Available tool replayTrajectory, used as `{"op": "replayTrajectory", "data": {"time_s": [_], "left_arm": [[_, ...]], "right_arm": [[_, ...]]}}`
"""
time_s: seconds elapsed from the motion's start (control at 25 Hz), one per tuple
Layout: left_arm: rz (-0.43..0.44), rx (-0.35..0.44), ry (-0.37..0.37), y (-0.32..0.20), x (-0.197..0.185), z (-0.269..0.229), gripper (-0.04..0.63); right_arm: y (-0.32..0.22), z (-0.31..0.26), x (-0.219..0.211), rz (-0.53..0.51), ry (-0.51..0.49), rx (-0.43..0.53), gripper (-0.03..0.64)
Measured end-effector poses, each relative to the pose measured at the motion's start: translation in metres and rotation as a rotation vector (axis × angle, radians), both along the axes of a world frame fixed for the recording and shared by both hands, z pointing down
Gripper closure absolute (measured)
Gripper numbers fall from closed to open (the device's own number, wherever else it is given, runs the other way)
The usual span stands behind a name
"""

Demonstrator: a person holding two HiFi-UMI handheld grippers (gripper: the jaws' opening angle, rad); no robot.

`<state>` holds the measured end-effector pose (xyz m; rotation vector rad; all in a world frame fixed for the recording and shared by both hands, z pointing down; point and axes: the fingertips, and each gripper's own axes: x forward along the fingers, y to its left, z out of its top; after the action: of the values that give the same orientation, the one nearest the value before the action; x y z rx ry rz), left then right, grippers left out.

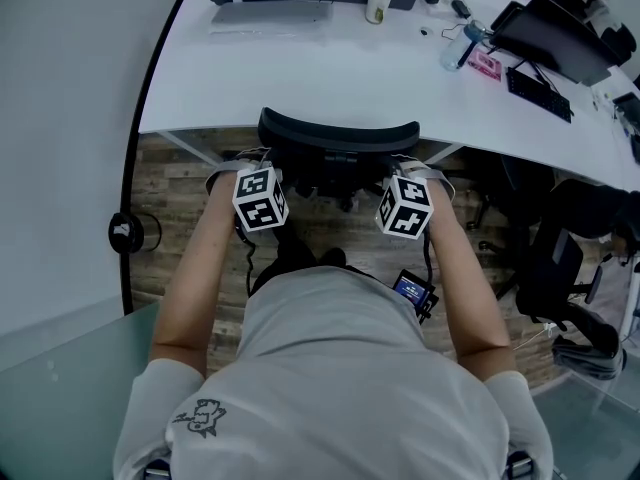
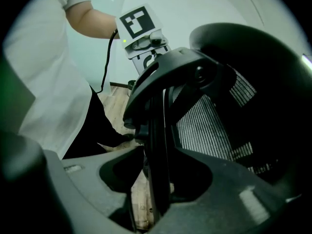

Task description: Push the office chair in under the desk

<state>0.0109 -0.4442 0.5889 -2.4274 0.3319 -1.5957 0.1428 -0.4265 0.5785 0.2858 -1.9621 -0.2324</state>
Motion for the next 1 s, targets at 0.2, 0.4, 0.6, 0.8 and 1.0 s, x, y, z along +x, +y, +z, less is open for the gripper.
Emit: {"op": "replayTrajectory", "data": {"time_s": [0.2, 0.4, 0.6, 0.8, 1.0], "left_arm": [[-0.058, 0.021, 0.099, 0.005, 0.003, -0.025, 0.454], [-0.129, 0.022, 0.278, 0.018, 0.014, -0.059, 0.454], [-0.237, 0.001, 0.512, 0.03, 0.026, -0.093, 0.454], [-0.299, 0.019, 0.656, 0.042, 0.039, -0.116, 0.454], [-0.398, 0.032, 0.851, 0.054, 0.044, -0.145, 0.454]], "right_arm": [[0.003, -0.022, 0.001, 0.039, -0.078, 0.019, 0.451], [0.01, -0.048, 0.001, 0.114, -0.202, 0.033, 0.451], [0.016, -0.083, -0.002, 0.205, -0.392, 0.064, 0.457], [0.025, -0.112, -0.008, 0.28, -0.568, 0.087, 0.502], [0.035, -0.129, -0.009, 0.338, -0.734, 0.084, 0.545]]}}
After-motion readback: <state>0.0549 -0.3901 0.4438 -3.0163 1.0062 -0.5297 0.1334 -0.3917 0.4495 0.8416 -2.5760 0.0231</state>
